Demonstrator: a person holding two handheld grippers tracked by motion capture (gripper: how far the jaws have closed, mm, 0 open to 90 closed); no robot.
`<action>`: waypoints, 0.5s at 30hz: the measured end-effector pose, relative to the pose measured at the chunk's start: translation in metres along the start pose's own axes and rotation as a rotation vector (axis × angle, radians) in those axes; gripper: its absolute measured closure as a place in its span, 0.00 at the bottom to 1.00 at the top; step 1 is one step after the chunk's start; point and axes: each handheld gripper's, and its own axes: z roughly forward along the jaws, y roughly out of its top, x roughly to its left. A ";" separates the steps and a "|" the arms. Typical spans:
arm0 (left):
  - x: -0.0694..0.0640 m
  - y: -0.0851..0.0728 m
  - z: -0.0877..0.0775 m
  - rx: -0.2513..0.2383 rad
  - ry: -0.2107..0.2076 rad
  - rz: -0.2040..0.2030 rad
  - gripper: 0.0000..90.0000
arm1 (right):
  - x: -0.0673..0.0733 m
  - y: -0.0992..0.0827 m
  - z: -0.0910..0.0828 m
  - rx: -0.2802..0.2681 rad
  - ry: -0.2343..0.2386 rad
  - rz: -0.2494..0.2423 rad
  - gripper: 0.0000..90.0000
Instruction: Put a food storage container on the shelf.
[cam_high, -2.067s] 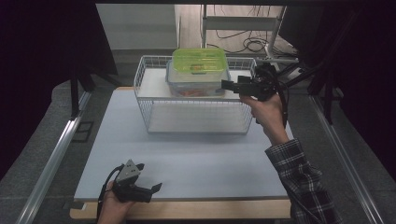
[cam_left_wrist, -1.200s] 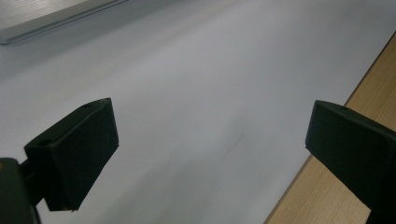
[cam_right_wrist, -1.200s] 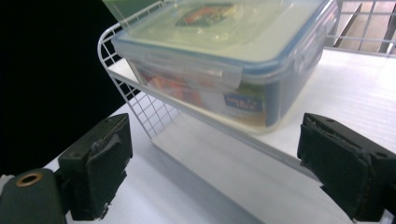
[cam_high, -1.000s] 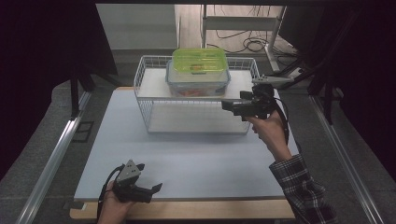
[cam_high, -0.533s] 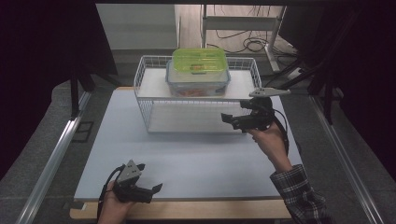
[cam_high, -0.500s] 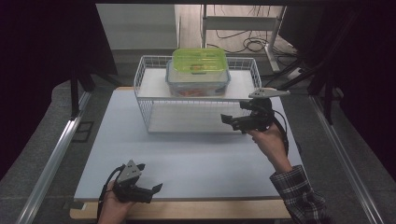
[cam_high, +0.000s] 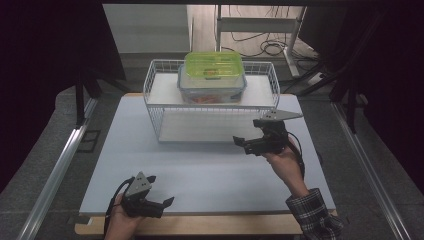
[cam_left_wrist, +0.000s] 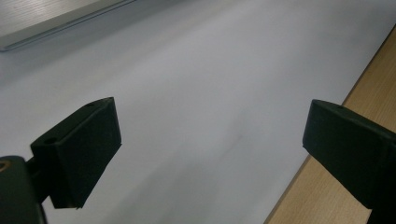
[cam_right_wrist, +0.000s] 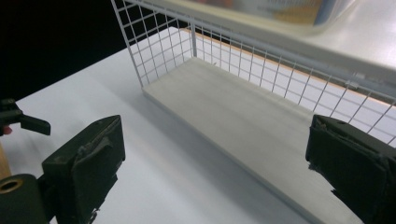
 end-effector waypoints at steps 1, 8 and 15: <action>0.000 0.000 0.000 0.000 0.001 0.001 0.05 | 0.001 -0.002 0.001 0.005 -0.002 -0.002 0.06; 0.000 0.000 0.000 -0.001 0.001 -0.002 0.05 | 0.003 -0.019 0.005 0.018 -0.017 -0.021 0.05; 0.000 0.000 0.000 0.002 0.001 -0.005 0.05 | 0.003 -0.037 0.008 0.026 -0.011 -0.022 0.04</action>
